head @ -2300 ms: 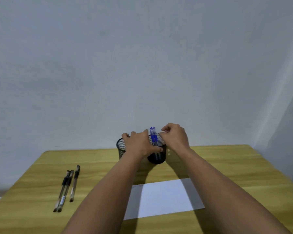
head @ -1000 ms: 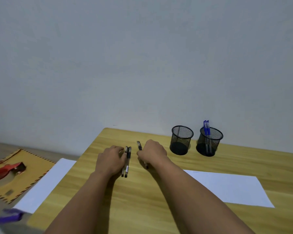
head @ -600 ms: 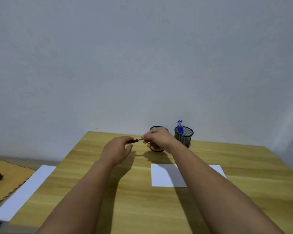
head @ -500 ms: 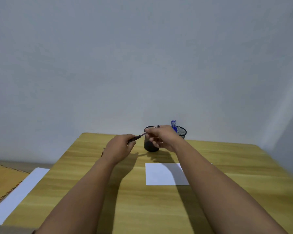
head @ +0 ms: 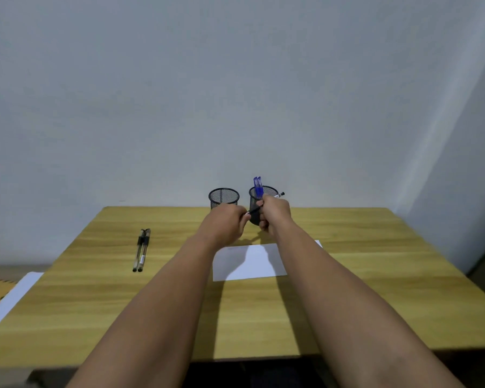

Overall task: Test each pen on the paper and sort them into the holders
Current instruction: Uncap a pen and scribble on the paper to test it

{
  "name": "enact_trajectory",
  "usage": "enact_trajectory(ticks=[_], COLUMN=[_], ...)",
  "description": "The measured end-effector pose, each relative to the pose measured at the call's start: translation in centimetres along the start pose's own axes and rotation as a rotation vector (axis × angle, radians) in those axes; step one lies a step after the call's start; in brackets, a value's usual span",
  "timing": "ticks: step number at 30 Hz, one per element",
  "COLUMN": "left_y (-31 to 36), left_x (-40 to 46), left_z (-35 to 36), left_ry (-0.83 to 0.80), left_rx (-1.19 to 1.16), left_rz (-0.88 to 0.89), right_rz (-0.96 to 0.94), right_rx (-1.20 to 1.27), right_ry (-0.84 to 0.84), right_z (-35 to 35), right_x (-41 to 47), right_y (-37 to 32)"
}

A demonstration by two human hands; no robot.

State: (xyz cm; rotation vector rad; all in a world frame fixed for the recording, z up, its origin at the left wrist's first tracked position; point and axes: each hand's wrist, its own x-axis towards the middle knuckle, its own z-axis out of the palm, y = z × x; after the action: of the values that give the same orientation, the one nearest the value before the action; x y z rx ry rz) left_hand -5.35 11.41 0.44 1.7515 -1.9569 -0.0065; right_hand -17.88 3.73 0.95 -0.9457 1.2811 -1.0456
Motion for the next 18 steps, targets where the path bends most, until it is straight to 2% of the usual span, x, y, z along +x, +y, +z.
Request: enact_trajectory(ticks=[12,18], left_y=[0.2,1.3], left_x=[1.0,2.1], left_z=[1.4,0.5], left_ry=[-0.084,-0.175], left_rx=[-0.132,-0.235], left_rz=[-0.106,-0.161], right_rz=[0.038,0.045], right_rx=[0.004,0.03], right_ry=[0.006,0.089], right_z=[0.0,0.2], right_x=[2.7,3.2], right_y=[1.2,0.4])
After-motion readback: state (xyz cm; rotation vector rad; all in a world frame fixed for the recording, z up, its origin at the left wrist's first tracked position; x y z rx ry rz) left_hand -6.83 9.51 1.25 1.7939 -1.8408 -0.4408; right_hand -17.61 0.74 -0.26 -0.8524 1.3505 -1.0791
